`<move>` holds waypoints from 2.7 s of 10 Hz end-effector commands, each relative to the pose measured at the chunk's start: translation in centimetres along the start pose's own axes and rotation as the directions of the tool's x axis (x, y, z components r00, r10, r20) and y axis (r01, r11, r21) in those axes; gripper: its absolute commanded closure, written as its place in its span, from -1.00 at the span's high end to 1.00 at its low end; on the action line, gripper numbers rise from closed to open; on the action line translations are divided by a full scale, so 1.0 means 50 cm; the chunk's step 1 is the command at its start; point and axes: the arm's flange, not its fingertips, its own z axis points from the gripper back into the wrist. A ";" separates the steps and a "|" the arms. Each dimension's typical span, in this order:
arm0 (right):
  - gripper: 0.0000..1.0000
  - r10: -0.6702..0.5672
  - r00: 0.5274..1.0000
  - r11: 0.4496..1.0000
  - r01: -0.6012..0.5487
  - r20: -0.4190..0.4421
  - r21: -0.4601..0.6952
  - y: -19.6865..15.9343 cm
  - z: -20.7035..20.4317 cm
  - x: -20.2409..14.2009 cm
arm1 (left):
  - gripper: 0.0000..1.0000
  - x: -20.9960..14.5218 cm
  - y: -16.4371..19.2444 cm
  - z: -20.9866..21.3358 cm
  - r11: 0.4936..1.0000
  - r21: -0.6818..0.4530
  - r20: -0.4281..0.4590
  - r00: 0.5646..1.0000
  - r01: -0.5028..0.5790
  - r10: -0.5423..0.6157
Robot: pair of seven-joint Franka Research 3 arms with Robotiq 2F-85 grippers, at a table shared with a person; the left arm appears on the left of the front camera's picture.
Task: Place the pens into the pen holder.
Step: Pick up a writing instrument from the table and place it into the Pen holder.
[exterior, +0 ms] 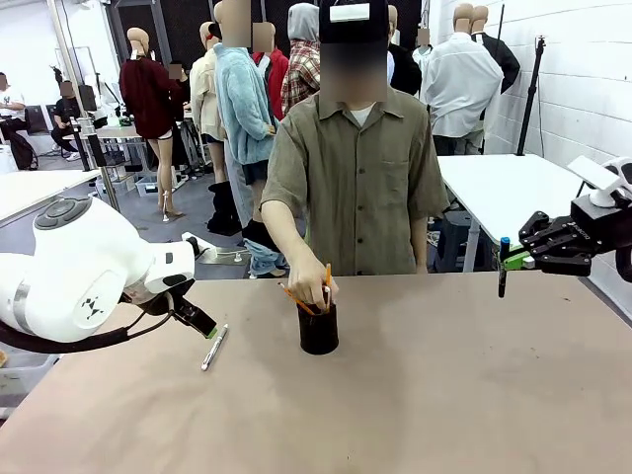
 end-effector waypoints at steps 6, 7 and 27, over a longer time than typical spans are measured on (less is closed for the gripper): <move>-1.00 0.107 0.990 0.993 -0.102 0.089 -0.059 -0.100 -0.162 0.076 | 1.00 -0.002 0.004 0.001 1.000 0.000 0.001 1.000 -0.005 0.005; -1.00 0.135 0.986 0.989 -0.127 0.100 -0.080 -0.117 -0.205 0.094 | 1.00 -0.002 0.004 0.001 1.000 0.000 0.001 1.000 -0.005 0.005; -1.00 -0.140 0.971 0.967 0.091 0.194 0.239 -0.386 -0.548 0.008 | 1.00 -0.002 0.004 0.001 1.000 0.000 0.001 1.000 -0.005 0.005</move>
